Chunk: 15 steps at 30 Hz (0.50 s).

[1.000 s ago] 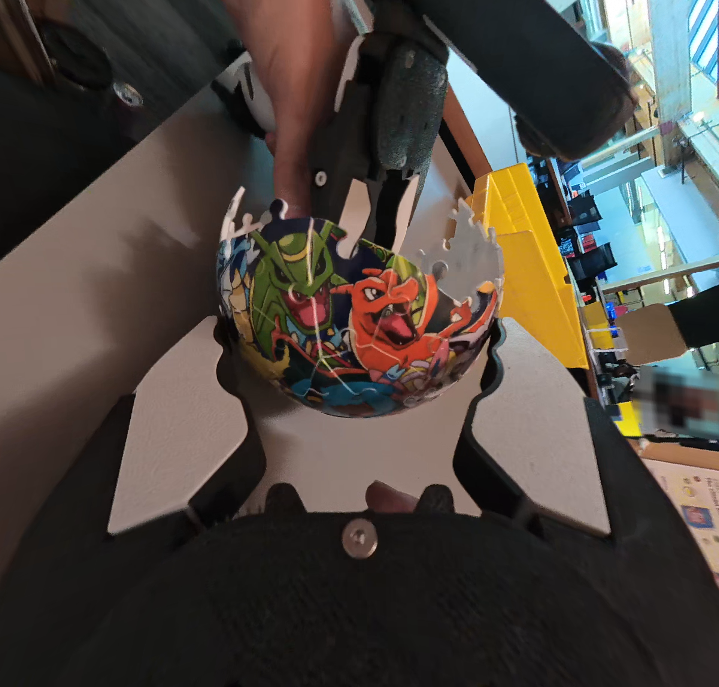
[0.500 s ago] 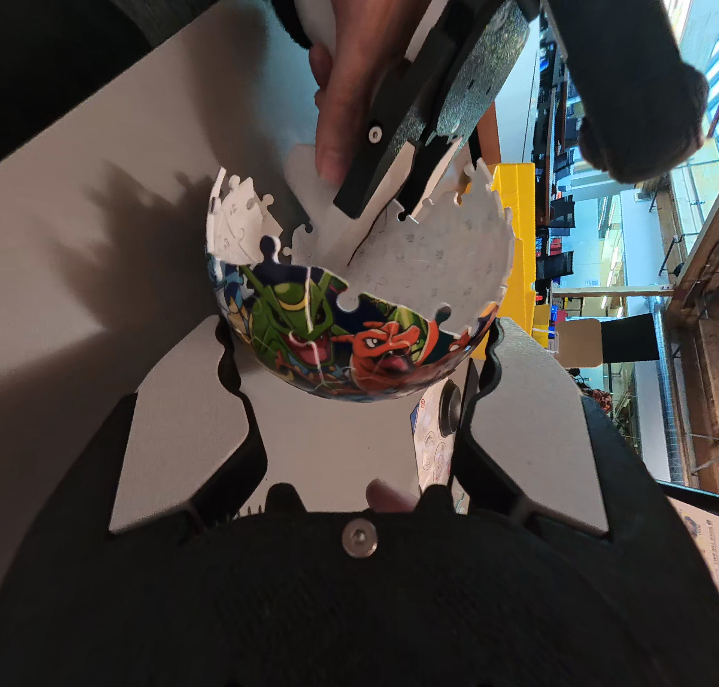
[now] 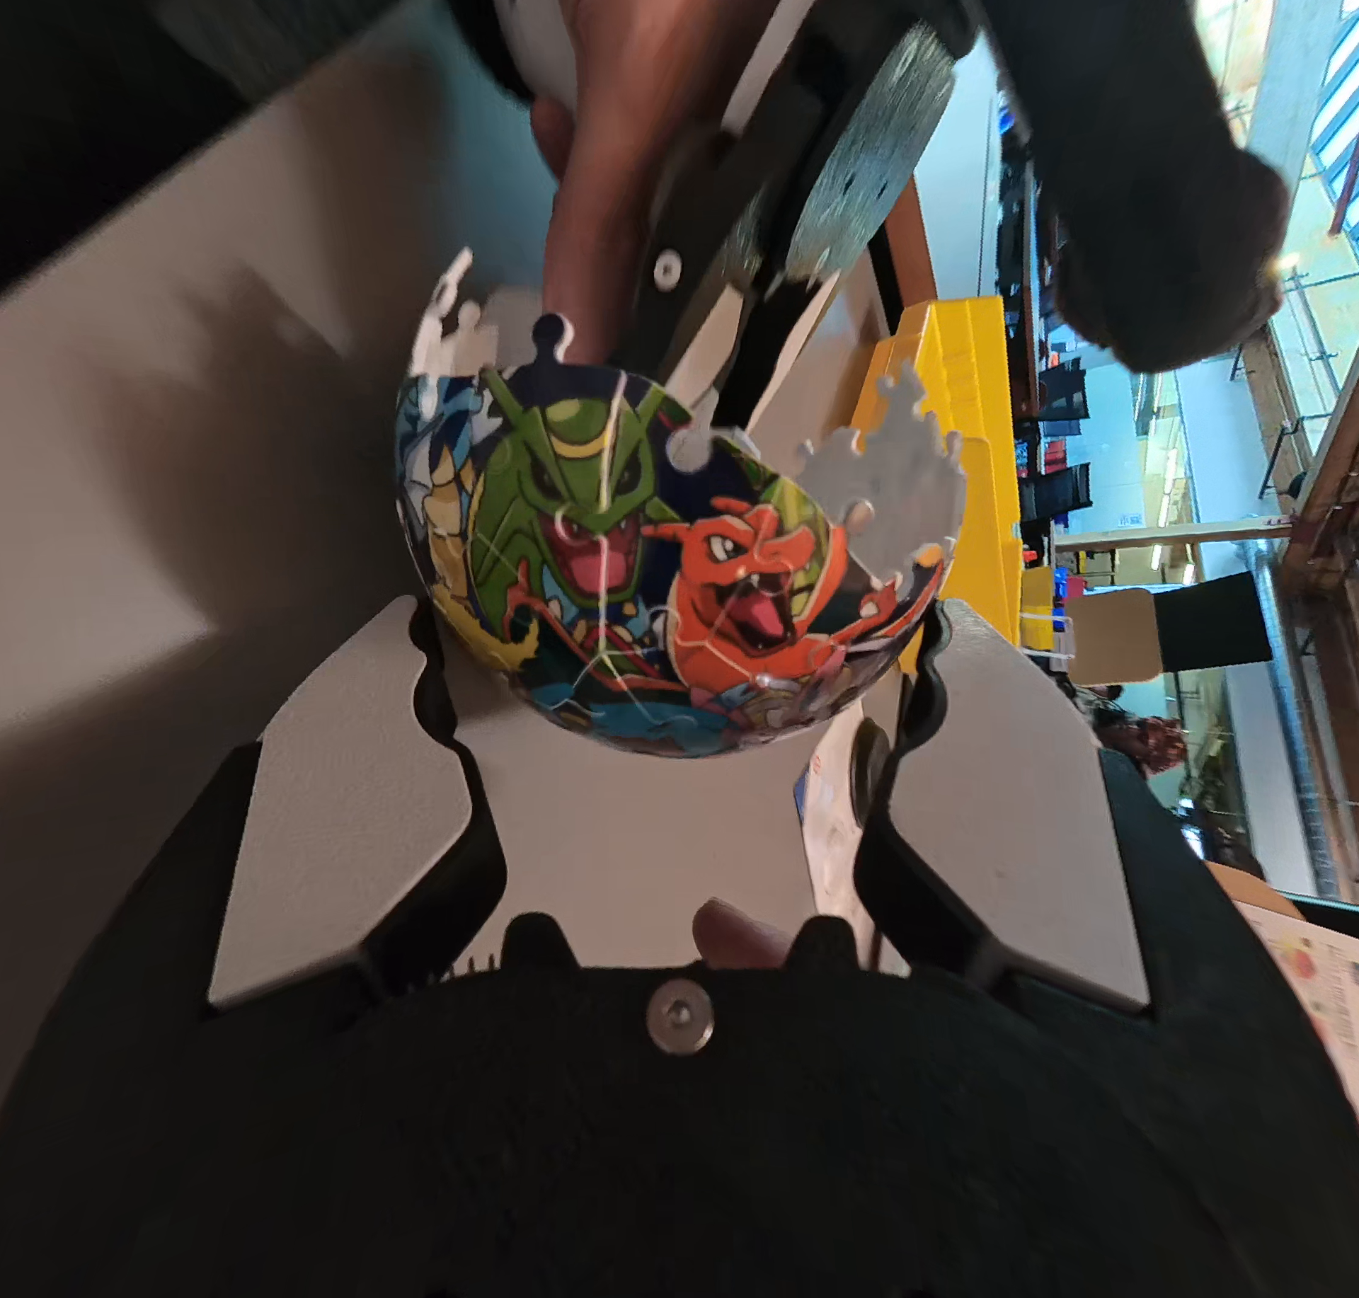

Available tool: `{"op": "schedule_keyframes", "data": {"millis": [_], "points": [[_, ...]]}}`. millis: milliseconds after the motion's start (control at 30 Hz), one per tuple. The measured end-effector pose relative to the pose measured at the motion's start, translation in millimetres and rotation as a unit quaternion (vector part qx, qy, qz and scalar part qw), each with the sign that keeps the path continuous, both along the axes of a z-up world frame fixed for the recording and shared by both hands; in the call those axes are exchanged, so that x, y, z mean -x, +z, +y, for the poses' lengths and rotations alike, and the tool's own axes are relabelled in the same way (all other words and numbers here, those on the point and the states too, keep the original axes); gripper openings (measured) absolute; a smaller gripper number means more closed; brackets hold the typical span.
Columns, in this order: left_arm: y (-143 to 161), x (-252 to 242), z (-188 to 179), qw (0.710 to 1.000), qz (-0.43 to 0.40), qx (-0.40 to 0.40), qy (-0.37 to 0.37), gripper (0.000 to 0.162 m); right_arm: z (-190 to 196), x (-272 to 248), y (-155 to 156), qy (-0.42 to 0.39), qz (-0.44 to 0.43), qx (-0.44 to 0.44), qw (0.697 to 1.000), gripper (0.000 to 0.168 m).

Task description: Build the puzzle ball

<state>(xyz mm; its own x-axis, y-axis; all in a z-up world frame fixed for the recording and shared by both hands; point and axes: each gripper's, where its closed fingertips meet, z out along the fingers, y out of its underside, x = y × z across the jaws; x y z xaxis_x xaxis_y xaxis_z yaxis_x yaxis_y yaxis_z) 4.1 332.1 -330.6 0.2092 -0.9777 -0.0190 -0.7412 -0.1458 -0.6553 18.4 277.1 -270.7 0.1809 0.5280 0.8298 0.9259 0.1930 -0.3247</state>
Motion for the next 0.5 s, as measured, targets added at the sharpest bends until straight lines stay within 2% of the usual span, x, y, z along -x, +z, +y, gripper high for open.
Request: {"op": "schedule_keyframes", "data": {"millis": [167, 333, 500], "points": [[-2.1, 3.8, -7.3, 1.000, 0.007, 0.023, -0.015, 0.096, -4.4, 3.5, 2.9, 0.012, -0.032, -0.008, 0.999, 0.118], [-0.2, 4.3, -7.7, 1.000, 0.026, 0.004, -0.013, 0.095, -3.7, 1.8, -1.3, 0.007, -0.054, -0.011, 0.998, 0.125], [1.4, 4.0, -12.9, 0.999, 0.051, -0.002, -0.019, 0.087, -5.5, -1.3, -2.6, 0.001, -0.031, 0.005, 1.000, 0.127]]}}
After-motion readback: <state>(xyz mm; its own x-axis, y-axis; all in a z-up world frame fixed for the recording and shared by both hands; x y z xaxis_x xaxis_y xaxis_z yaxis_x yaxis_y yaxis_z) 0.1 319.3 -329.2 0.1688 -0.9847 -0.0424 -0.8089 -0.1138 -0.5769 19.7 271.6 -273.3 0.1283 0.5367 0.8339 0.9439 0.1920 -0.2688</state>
